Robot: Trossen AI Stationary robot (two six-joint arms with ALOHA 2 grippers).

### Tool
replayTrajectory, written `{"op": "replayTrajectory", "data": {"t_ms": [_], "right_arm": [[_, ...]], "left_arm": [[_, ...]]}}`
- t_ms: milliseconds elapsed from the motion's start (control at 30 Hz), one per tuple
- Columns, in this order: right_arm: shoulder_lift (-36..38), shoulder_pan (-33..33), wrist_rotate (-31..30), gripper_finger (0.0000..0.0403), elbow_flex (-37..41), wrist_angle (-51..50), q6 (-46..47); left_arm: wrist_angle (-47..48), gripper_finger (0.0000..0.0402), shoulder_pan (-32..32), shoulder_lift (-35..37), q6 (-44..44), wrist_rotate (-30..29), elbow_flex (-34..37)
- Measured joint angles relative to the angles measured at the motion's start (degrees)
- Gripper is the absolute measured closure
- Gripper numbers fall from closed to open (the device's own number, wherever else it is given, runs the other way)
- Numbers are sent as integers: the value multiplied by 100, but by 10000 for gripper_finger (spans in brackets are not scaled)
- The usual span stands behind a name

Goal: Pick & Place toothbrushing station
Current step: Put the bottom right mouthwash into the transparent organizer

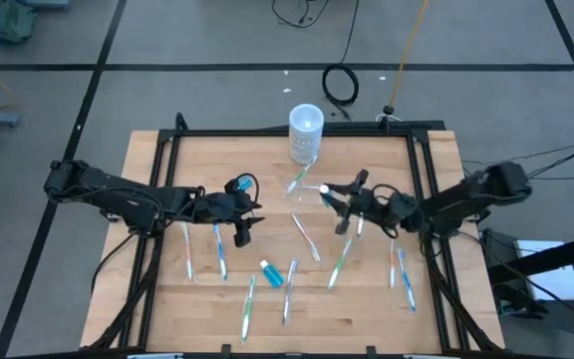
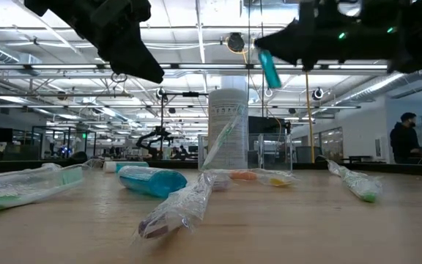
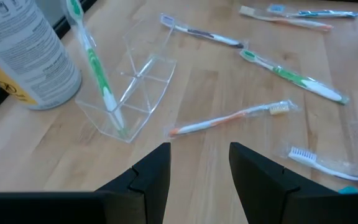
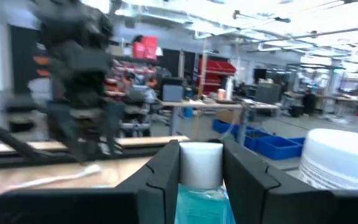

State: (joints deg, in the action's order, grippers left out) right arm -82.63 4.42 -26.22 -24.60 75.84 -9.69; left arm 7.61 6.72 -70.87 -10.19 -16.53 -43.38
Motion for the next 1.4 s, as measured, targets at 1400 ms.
{"op": "replayTrajectory", "data": {"t_ms": [1400], "right_arm": [[-2391, -1441, 382, 273, -1082, -584, 541]], "left_arm": [[-10, 231, 94, 0, -35, 11, 1]]}}
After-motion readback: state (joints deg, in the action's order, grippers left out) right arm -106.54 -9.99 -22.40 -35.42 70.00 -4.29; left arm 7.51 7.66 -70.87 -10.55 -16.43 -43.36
